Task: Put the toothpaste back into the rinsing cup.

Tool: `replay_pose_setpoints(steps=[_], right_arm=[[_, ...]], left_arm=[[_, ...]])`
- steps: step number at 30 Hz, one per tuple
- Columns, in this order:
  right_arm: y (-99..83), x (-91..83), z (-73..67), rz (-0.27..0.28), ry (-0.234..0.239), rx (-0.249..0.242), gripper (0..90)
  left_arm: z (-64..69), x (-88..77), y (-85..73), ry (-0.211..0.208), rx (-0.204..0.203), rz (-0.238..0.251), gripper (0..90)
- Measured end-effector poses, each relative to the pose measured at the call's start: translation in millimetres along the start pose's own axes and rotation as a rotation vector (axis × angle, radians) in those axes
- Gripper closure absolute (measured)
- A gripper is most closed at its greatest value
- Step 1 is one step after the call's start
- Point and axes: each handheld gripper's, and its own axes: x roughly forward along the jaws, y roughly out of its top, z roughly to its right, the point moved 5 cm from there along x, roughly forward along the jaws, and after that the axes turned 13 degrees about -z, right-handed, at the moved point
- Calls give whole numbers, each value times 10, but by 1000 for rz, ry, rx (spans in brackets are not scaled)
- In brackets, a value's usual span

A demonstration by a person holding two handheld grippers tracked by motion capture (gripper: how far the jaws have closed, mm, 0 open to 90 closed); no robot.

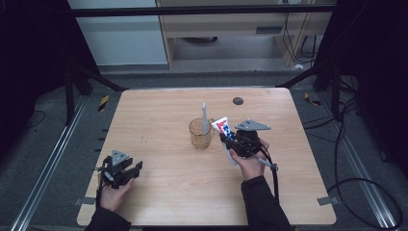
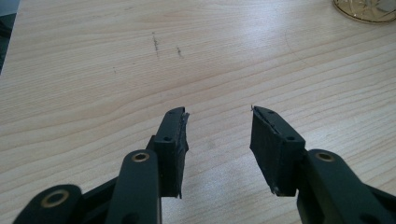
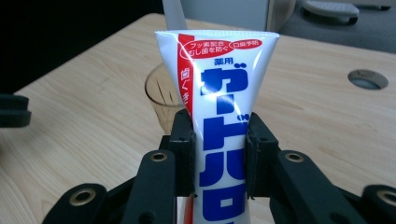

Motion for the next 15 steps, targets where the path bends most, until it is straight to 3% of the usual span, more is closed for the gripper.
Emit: replay_pose_setpoints(steps=[8,15], right_arm=[[113,32,-132,90,16,1,696],[181,45,-98,143,-6,14,695]], left_arm=[[-1,-5,0,0,1,2,550],[-3,-4,1,-1,-2,3,551]])
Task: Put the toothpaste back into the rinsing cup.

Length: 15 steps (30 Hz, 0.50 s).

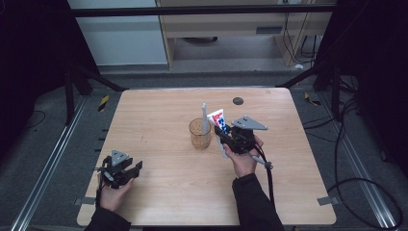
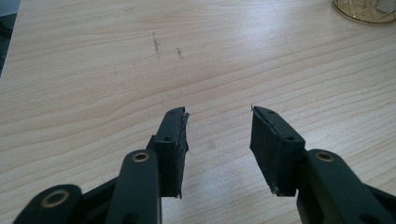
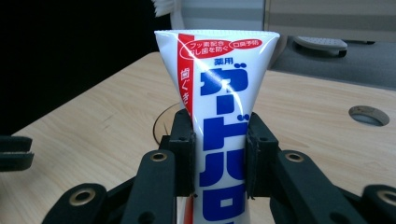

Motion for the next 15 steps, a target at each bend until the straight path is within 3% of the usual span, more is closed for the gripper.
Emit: replay_pose_setpoints(steps=[15], right_arm=[[152,59,134,66,-52,19,695]], left_arm=[[-12,3,-2,-3,-4,-1,551]])
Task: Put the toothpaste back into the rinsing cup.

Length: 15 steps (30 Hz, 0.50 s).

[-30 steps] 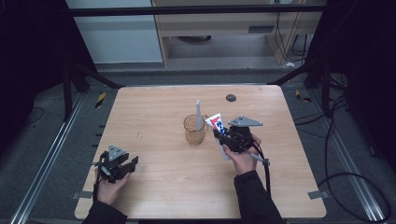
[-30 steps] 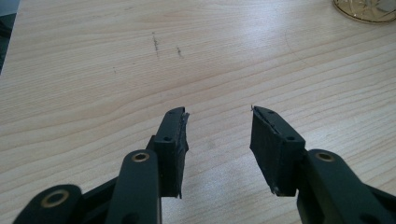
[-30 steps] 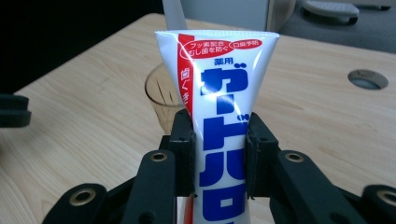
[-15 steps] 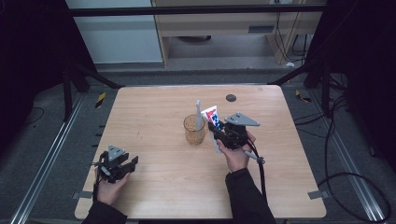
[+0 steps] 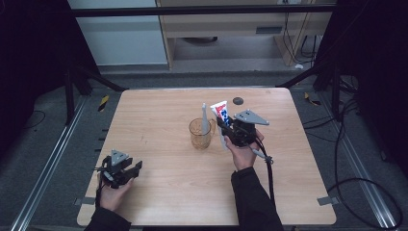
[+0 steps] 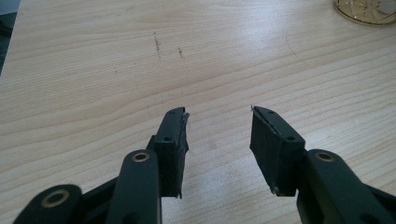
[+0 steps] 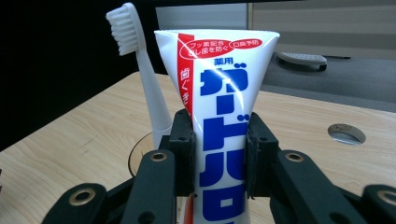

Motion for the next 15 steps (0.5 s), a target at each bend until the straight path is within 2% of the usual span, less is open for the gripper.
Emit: replay_pose_setpoints(steps=[6,15], right_arm=[[-62,-50,-71,5,0,-24,695],[-101,-29,-159,5,6,-42,694]], left_arm=[[12,2,3,-1,2,1,551],[5,1,1,-1,0,1,551]])
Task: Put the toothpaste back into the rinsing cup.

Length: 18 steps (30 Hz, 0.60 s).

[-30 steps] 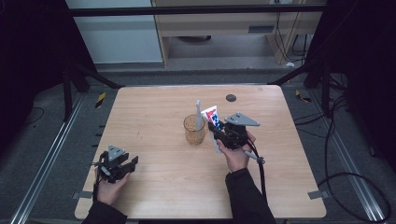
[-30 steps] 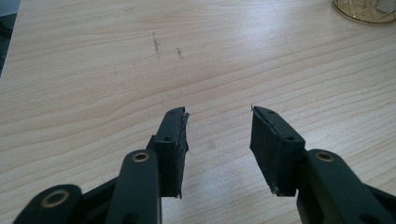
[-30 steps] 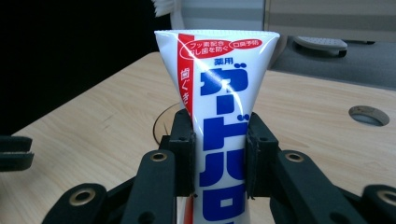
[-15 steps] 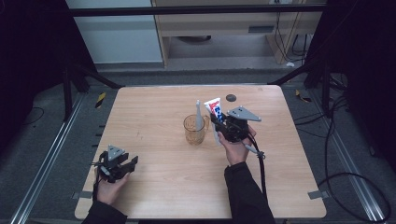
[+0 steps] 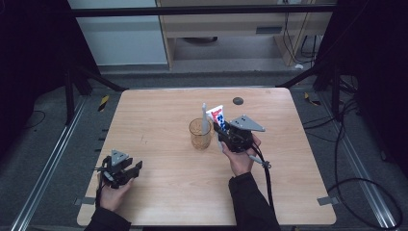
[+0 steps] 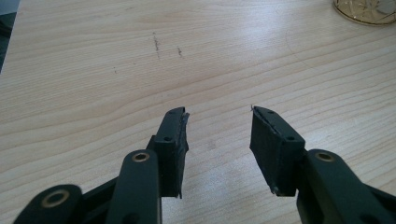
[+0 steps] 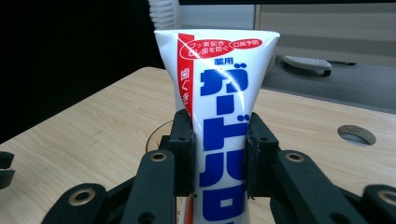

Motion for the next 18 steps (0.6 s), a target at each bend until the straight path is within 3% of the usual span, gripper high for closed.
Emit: replay_pose_setpoints(steps=[8,18], right_arm=[[-22,-59,-126,25,26,-8,693],[3,47,-300,20,67,-28,692]], left_arm=[[10,-2,2,0,3,0,551],[3,-5,2,0,4,1,551]])
